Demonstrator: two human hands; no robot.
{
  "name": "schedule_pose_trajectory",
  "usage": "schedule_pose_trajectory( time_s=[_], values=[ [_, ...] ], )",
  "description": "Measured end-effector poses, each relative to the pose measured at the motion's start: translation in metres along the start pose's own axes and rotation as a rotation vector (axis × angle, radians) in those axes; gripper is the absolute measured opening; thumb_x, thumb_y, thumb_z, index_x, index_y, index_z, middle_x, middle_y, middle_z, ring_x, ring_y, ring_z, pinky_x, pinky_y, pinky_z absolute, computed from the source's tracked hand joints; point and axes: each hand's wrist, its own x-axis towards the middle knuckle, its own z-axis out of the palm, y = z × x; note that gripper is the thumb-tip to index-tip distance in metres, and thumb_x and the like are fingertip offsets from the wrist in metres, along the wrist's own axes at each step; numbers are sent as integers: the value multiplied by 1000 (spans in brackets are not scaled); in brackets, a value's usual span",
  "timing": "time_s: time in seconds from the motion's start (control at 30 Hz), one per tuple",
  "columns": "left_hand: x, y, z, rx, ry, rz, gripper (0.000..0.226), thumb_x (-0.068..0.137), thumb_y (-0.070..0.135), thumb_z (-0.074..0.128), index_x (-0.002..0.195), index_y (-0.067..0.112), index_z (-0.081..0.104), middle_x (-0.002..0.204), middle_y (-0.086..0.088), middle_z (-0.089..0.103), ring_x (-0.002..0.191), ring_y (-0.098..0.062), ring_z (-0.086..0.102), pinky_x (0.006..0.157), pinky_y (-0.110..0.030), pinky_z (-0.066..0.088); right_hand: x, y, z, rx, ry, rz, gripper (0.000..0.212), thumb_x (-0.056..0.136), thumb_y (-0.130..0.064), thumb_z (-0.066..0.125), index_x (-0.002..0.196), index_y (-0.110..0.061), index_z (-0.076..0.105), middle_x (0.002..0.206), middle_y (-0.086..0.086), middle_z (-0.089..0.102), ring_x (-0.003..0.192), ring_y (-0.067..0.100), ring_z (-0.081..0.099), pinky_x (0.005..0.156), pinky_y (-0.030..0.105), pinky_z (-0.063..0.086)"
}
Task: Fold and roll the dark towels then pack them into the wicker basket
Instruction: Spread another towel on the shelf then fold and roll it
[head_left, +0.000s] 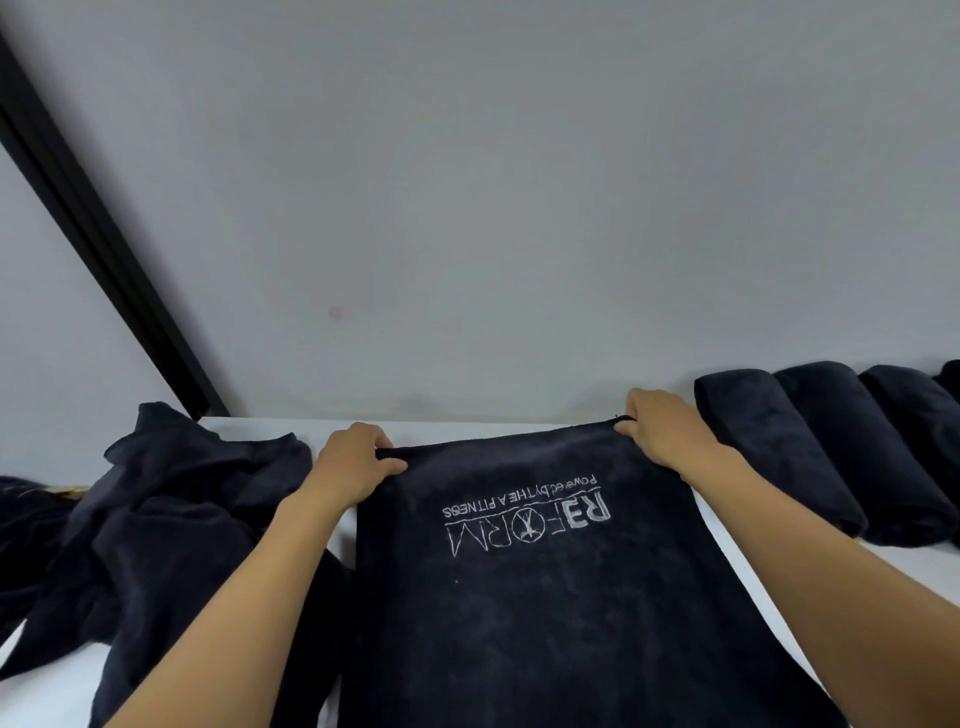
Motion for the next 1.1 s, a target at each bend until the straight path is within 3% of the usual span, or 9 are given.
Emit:
schedule_pose_trajectory(
  time_s=[0.1, 0.23, 0.3, 0.37, 0.53, 0.67, 0.8, 1.0, 1.1],
  values=[
    [-1, 5, -4, -39, -31, -8, 15, 82, 25, 73, 85, 16, 61, 91, -1, 63, 84, -16, 57, 59, -21, 39, 2, -3, -5, 88, -24, 5, 24, 92, -26, 64, 82, -10, 50, 88, 10, 60, 80, 27, 55, 69, 35, 42],
    [-6, 3, -11, -300, -8, -9, 17, 78, 19, 77, 90, 17, 66, 95, -1, 66, 88, -16, 62, 66, -22, 44, 1, -3, -15, 208, -130, 34, 27, 86, -21, 67, 75, -9, 45, 74, 11, 46, 68, 22, 40, 59, 31, 31],
    [-9, 0, -17, -361, 5, -7, 15, 76, 20, 79, 81, 10, 69, 78, -3, 69, 76, -14, 63, 65, -23, 45, -2, -3, -22, 317, -211, 50, 27, 84, -21, 69, 77, -11, 45, 75, 10, 42, 70, 20, 37, 58, 30, 26],
    [-14, -2, -24, -386, 29, -2, 28, 76, 22, 80, 69, 2, 62, 58, -6, 53, 58, -16, 48, 61, -27, 39, -5, -4, -23, 346, -237, 51, 27, 82, -21, 71, 78, -11, 47, 77, 9, 43, 70, 20, 38, 58, 29, 28],
    [-33, 10, -50, -384, 84, 59, 18, 83, 24, 75, 75, 8, 72, 70, -7, 67, 62, -14, 54, 58, -20, 43, -19, -10, -46, 653, 20, 32, 16, 80, -18, 78, 80, -14, 62, 77, -1, 61, 73, 12, 55, 62, 20, 40],
    [-53, 31, -96, -563, 221, 147, 12, 83, 24, 76, 78, 13, 75, 75, -1, 71, 61, -7, 54, 63, -26, 42, -40, -16, -107, 1005, 267, -97, 9, 81, -14, 77, 86, -20, 72, 84, -2, 71, 80, 6, 64, 73, 19, 44],
    [-76, 70, -166, -782, 413, 298, 11, 84, 21, 74, 83, 11, 75, 76, -1, 69, 65, -9, 51, 61, -26, 38, -63, -24, -183, 1349, 475, -194, 11, 81, -14, 76, 87, -23, 74, 93, -1, 75, 92, 14, 67, 77, 30, 46],
    [-107, 118, -231, -742, 590, 499, 5, 85, 23, 73, 81, 21, 73, 60, 19, 66, 56, 5, 54, 64, -16, 41, -100, -30, -257, 1473, 626, -350, 10, 82, -15, 73, 89, -22, 74, 95, -2, 74, 85, 12, 64, 66, 26, 40],
    [-125, 120, -238, -770, 614, 562, 6, 86, 24, 72, 88, 18, 74, 71, 15, 70, 63, 3, 56, 67, -20, 42, -119, -20, -265, 1487, 648, -368, 9, 83, -16, 72, 90, -22, 74, 95, -3, 72, 83, 11, 62, 67, 25, 39]
  ],
)
